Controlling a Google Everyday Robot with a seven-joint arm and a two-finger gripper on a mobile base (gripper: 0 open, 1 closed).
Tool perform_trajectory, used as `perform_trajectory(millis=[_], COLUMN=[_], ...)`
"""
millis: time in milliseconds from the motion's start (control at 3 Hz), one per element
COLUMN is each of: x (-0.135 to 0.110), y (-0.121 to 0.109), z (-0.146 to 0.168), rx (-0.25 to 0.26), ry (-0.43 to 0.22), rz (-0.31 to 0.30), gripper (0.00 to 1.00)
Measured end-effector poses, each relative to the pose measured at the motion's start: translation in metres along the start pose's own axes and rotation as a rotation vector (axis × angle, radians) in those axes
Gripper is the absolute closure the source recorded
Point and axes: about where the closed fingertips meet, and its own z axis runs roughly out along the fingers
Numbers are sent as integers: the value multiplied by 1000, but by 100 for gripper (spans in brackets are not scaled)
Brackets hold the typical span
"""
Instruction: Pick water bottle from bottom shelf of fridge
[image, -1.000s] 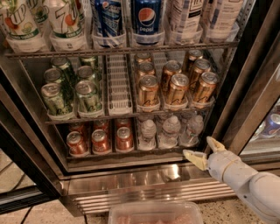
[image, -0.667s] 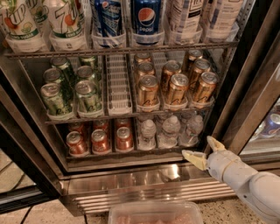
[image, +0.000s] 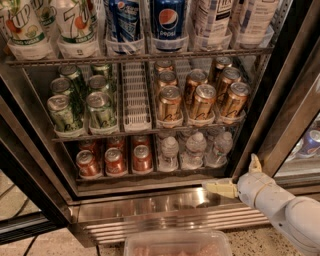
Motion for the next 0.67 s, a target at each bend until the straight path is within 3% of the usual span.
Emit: perform_trajectory(millis=[333,667], x=[0,11], y=[1,8], z=[1,6], rx=[-2,13], ry=[-4,-46], rz=[1,-2], gripper=[0,19])
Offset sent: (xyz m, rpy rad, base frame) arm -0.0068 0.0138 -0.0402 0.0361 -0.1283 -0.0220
